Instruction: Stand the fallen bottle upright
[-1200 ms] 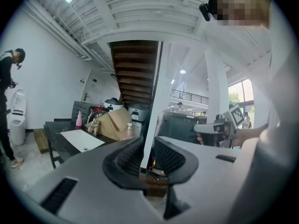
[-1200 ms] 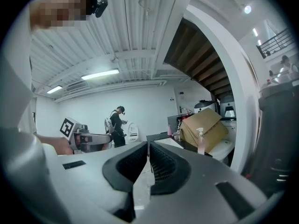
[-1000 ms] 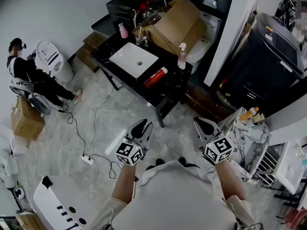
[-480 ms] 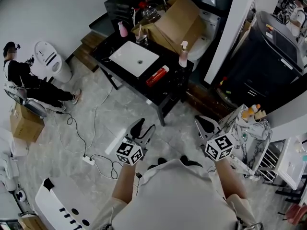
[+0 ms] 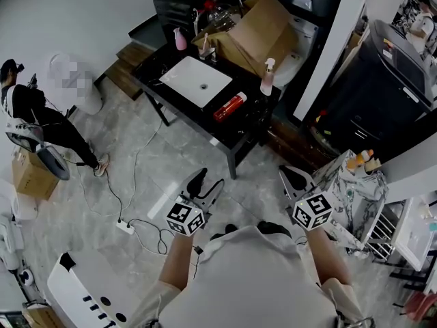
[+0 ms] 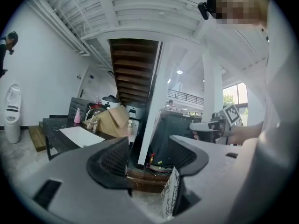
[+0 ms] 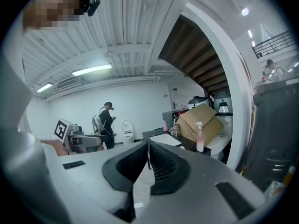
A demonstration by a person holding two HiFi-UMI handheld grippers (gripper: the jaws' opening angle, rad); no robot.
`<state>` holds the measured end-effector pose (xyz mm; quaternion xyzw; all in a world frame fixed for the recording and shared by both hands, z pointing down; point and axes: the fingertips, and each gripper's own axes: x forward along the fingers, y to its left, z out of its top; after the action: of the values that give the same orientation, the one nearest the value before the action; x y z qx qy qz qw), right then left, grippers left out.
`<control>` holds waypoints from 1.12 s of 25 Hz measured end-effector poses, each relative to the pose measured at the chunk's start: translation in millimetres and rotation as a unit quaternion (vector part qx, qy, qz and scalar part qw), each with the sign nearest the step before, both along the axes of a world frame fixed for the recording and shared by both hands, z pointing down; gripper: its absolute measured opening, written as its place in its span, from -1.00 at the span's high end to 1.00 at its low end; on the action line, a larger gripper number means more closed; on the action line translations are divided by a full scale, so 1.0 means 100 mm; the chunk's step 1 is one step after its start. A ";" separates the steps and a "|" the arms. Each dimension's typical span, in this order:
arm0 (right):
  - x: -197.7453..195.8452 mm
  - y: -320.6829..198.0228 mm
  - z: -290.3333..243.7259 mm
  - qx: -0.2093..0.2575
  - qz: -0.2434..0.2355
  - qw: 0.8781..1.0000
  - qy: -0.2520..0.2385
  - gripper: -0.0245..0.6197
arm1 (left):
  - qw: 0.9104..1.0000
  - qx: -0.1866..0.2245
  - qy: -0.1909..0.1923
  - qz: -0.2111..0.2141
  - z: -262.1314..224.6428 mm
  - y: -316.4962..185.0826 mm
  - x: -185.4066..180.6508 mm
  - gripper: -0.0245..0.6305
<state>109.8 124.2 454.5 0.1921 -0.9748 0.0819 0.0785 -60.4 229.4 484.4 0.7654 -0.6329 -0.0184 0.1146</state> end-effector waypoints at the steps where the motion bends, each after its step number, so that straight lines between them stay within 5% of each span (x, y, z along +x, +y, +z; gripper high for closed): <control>1: -0.01 0.01 0.01 0.000 0.002 1.000 0.000 0.80 | 1.000 0.000 0.000 0.001 0.01 0.01 -0.01 0.11; 18: -0.24 0.09 0.04 0.000 0.010 1.000 0.007 0.80 | 1.000 -0.003 0.003 -0.008 0.07 0.12 -0.35 0.08; 28: -0.40 -0.34 0.23 -0.021 0.008 1.000 0.003 0.80 | 1.000 -0.019 0.004 -0.006 0.18 -0.28 -0.47 0.05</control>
<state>69.5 90.5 477.8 0.1983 -0.9710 0.1025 0.0850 -107.6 201.8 502.7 0.7590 -0.6376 -0.0102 0.1315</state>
